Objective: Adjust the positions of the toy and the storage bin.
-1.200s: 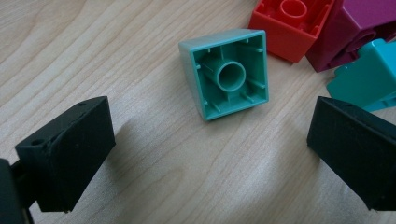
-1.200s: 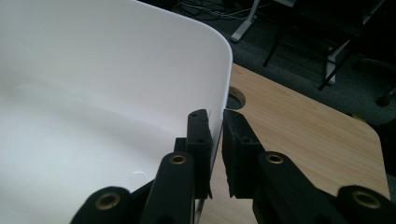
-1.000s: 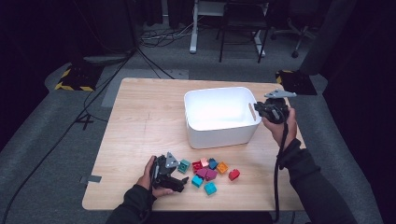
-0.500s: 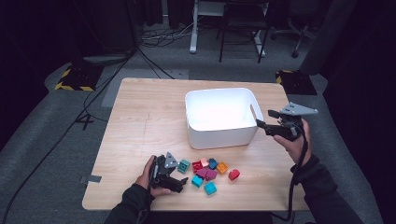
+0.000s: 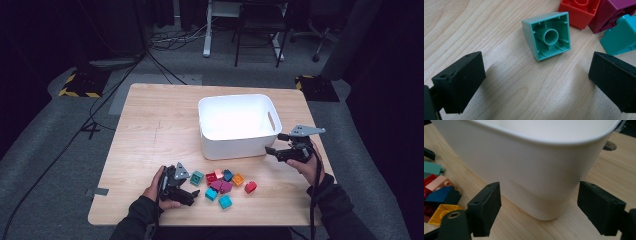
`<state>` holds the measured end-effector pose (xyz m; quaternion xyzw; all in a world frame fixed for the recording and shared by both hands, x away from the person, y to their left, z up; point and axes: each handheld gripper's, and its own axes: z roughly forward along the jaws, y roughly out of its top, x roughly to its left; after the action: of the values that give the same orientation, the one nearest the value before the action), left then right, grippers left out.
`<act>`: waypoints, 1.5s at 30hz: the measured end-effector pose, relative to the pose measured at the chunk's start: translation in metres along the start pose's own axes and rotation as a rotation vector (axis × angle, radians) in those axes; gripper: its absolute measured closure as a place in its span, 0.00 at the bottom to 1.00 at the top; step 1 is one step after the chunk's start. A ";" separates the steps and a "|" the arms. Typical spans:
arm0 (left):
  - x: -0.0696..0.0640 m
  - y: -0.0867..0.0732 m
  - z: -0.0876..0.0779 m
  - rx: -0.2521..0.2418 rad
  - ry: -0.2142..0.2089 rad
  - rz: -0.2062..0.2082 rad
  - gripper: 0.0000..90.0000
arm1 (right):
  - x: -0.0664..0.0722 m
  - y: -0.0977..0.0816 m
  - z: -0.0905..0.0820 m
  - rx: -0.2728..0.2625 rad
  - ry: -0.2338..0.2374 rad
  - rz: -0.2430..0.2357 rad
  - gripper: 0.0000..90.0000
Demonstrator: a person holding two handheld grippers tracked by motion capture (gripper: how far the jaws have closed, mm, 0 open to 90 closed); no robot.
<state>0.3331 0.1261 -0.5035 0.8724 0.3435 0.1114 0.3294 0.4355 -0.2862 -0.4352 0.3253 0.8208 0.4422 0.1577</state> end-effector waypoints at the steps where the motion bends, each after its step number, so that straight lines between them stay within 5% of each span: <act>1: 0.000 0.000 0.000 0.002 0.000 -0.002 0.01 | 0.000 -0.004 0.005 0.005 -0.005 -0.006 0.21; 6: 0.000 0.000 0.000 0.002 0.001 -0.003 0.01 | 0.003 -0.010 0.007 0.005 -0.017 -0.039 0.26; 13: 0.000 0.000 0.000 -0.004 0.008 0.000 0.01 | 0.010 -0.012 0.007 -0.003 0.039 -0.095 0.32; 21: -0.001 0.000 0.000 -0.004 0.006 -0.004 0.01 | -0.001 -0.013 0.019 -0.013 0.015 -0.045 0.25; 26: -0.003 -0.002 -0.001 -0.004 -0.003 0.008 0.01 | 0.012 -0.016 0.022 0.014 0.017 -0.110 0.28; 30: -0.008 -0.004 -0.004 -0.001 0.001 0.019 0.02 | 0.018 -0.023 0.018 0.060 0.059 -0.120 0.34; 34: -0.015 -0.006 -0.005 -0.004 -0.015 0.027 0.03 | 0.031 -0.041 0.003 0.095 0.149 -0.141 0.39; 40: -0.027 -0.002 -0.001 -0.007 -0.020 0.050 0.03 | 0.052 -0.065 -0.010 0.160 0.135 -0.197 0.42; 45: -0.043 0.011 0.009 0.007 -0.049 0.071 0.02 | 0.063 -0.075 -0.019 0.143 0.200 -0.214 0.43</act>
<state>0.3108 0.0866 -0.5022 0.8877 0.3044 0.1007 0.3305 0.3491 -0.2859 -0.4845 0.2008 0.8918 0.3935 0.0979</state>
